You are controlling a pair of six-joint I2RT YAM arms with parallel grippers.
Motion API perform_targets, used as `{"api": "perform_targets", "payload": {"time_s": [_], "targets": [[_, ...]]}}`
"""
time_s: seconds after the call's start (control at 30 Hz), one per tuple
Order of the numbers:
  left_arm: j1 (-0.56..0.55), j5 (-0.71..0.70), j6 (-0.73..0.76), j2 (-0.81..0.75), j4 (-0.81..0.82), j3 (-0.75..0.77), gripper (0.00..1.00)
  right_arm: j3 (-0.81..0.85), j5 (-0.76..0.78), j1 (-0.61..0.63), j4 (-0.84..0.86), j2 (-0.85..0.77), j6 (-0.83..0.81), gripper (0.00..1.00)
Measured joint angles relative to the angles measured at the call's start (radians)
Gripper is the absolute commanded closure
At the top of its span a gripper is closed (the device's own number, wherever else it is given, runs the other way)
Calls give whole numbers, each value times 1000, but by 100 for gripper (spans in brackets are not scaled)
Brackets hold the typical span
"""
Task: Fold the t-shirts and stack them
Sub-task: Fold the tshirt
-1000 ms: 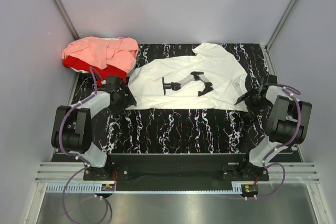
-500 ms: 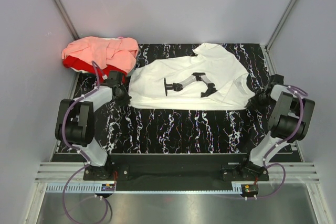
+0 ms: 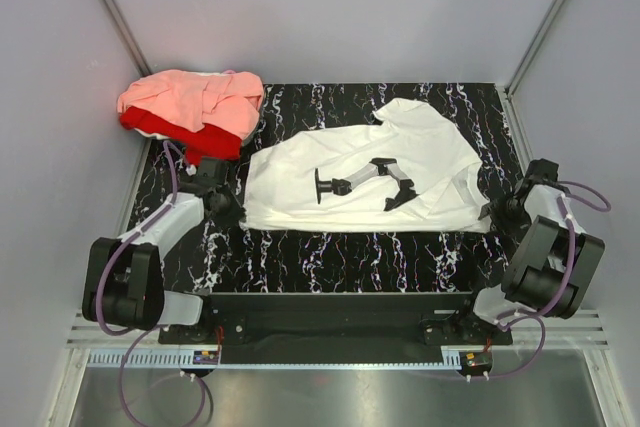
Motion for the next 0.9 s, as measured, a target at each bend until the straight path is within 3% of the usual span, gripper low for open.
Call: {"api": "perform_targets", "payload": {"time_s": [0.07,0.2,0.43,0.63,0.77,0.9], "targets": [[2,-16,-1,-3,-24,-26,45,-21,21,-5,-4,-1,-2,19],[7,-33,-7,-13,-58,-65,28,-31,55,-18,-27,-30,-11,13],[-43,-20,-20,-153,27,-166,26,-31,49,13,-40,-213,-19,18],[-132,-19,-57,-178,188,-262,28,-3,9,246,-34,-296,-14,26],[-132,-19,-73,-167,266,-278,28,8,-70,340,10,-222,-2,31],[-132,-15,-77,-167,325,-298,30,68,-113,420,60,-27,-1,31]]}}
